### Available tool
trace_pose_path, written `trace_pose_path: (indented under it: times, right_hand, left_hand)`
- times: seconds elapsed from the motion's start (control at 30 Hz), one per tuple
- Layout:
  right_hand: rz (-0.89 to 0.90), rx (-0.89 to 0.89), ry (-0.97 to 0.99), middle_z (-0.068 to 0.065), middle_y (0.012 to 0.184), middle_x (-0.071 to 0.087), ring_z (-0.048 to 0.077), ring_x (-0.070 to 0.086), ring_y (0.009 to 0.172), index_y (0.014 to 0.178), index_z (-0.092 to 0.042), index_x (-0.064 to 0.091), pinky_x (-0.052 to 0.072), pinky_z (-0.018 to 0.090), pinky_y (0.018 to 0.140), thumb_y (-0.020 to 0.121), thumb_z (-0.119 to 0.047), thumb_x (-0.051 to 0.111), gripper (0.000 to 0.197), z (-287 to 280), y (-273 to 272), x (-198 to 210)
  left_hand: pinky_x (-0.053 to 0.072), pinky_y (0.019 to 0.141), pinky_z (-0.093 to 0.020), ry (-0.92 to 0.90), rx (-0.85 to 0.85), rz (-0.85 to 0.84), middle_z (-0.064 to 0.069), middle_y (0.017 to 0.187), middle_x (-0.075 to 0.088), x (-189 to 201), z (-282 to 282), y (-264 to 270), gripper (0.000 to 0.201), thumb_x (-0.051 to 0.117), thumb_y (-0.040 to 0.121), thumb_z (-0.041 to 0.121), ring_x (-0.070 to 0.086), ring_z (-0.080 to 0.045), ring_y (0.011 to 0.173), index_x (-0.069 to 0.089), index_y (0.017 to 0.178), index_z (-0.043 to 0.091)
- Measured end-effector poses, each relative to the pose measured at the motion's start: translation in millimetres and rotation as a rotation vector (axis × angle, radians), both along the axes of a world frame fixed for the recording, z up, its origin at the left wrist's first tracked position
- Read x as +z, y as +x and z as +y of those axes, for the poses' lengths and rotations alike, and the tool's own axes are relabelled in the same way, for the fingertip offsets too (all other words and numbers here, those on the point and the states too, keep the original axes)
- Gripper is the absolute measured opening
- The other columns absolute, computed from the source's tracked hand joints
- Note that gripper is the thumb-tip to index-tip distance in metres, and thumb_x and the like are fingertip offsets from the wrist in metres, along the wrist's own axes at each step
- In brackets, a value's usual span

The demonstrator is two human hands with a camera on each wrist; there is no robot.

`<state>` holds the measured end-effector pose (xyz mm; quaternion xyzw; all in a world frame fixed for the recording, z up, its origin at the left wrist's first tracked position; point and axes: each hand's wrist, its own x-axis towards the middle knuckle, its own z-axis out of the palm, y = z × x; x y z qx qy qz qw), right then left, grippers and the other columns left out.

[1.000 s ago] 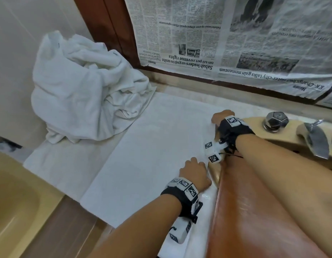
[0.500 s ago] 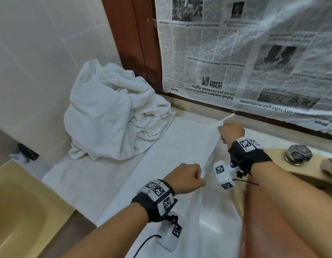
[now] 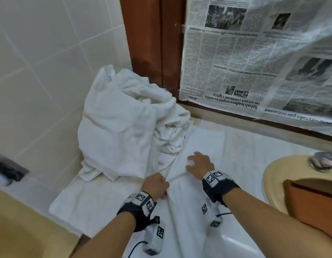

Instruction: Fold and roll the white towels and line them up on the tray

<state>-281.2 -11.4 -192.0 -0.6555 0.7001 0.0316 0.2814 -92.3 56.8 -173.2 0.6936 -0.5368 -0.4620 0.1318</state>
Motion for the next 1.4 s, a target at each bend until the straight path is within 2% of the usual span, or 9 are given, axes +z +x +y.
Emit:
trace_pose_path:
  times: [0.1, 0.23, 0.4, 0.5, 0.67, 0.9, 1.1, 1.23, 1.4]
  right_hand:
    - [0.03, 0.016, -0.075, -0.007, 0.158, 0.015, 0.022, 0.017, 0.142, 0.144, -0.032, 0.036, 0.027, 0.04, 0.11, 0.095, -0.04, 0.047, 0.05, 22, -5, -10]
    - [-0.06, -0.009, -0.081, -0.006, 0.147, 0.033, 0.022, 0.029, 0.133, 0.13, -0.029, 0.051, 0.032, 0.036, 0.106, 0.091, -0.035, 0.055, 0.039, 21, -16, -12]
    - [-0.197, -0.235, -0.253, 0.009, 0.131, 0.052, 0.026, 0.049, 0.121, 0.116, -0.012, 0.065, 0.037, 0.03, 0.101, 0.087, -0.02, 0.065, 0.03, -11, -41, 8]
    - [-0.119, -0.273, -0.313, 0.008, 0.138, 0.047, 0.026, 0.045, 0.126, 0.123, -0.013, 0.061, 0.037, 0.035, 0.105, 0.088, -0.02, 0.064, 0.035, -35, -62, 17]
    - [0.107, -0.207, -0.219, 0.007, 0.145, 0.041, 0.028, 0.036, 0.133, 0.139, -0.021, 0.046, 0.032, 0.04, 0.105, 0.092, -0.021, 0.056, 0.048, -69, -87, 21]
    - [0.29, -0.111, -0.196, 0.005, 0.134, 0.046, 0.029, 0.033, 0.126, 0.134, -0.019, 0.046, 0.034, 0.041, 0.097, 0.091, -0.033, 0.057, 0.046, -97, -101, 12]
    - [0.176, -0.2, -0.197, 0.004, 0.102, 0.055, 0.029, 0.041, 0.117, 0.11, -0.015, 0.061, 0.035, 0.036, 0.093, 0.09, -0.028, 0.058, 0.024, -108, -109, 15]
    - [0.102, -0.331, -0.198, 0.016, 0.12, 0.051, 0.03, 0.041, 0.12, 0.116, -0.016, 0.058, 0.031, 0.036, 0.099, 0.093, -0.029, 0.052, 0.027, -106, -116, 15]
    - [0.175, -0.318, -0.147, 0.009, 0.119, 0.06, 0.028, 0.036, 0.122, 0.118, -0.014, 0.054, 0.031, 0.038, 0.09, 0.095, -0.029, 0.047, 0.028, -107, -116, -1]
  left_hand:
    - [0.054, 0.067, -0.032, 0.002, -0.046, 0.049, -0.013, 0.067, 0.072, -10, 3, 8, 0.006, 0.057, 0.082, 0.01, 0.061, -0.02, 0.052, 0.054, 0.077, 0.013]
    - [0.05, 0.057, -0.026, 0.071, -0.119, 0.052, -0.008, 0.063, 0.07, -6, 3, 8, 0.01, 0.061, 0.081, 0.011, 0.06, -0.018, 0.05, 0.057, 0.071, 0.01]
    - [0.051, 0.081, -0.027, -0.047, -0.184, -0.072, -0.002, 0.084, 0.07, -2, -22, -2, 0.017, 0.064, 0.085, 0.033, 0.066, -0.016, 0.082, 0.067, 0.082, 0.016]
    - [0.046, 0.088, -0.022, -0.059, -0.161, -0.083, 0.002, 0.103, 0.069, -4, -43, -15, 0.022, 0.065, 0.085, 0.036, 0.062, -0.014, 0.101, 0.069, 0.097, 0.017]
    - [0.045, 0.094, -0.025, -0.047, -0.151, -0.128, -0.001, 0.117, 0.064, -9, -73, -39, 0.03, 0.062, 0.089, 0.034, 0.058, -0.018, 0.111, 0.066, 0.111, 0.014]
    - [0.049, 0.085, -0.03, -0.091, -0.128, -0.227, -0.004, 0.107, 0.067, -19, -98, -59, 0.023, 0.051, 0.095, 0.031, 0.061, -0.021, 0.1, 0.065, 0.103, 0.015]
    - [0.045, 0.082, -0.03, -0.173, -0.161, -0.298, -0.008, 0.103, 0.066, -19, -98, -65, 0.025, 0.043, 0.1, 0.029, 0.06, -0.025, 0.099, 0.059, 0.105, 0.011]
    - [0.046, 0.081, -0.033, -0.214, -0.149, -0.301, -0.011, 0.102, 0.066, -19, -101, -72, 0.027, 0.04, 0.101, 0.029, 0.061, -0.03, 0.098, 0.055, 0.11, 0.009]
    - [0.041, 0.079, -0.032, -0.194, -0.155, -0.371, -0.011, 0.112, 0.063, -24, -104, -80, 0.029, 0.039, 0.101, 0.028, 0.058, -0.031, 0.104, 0.052, 0.122, 0.013]
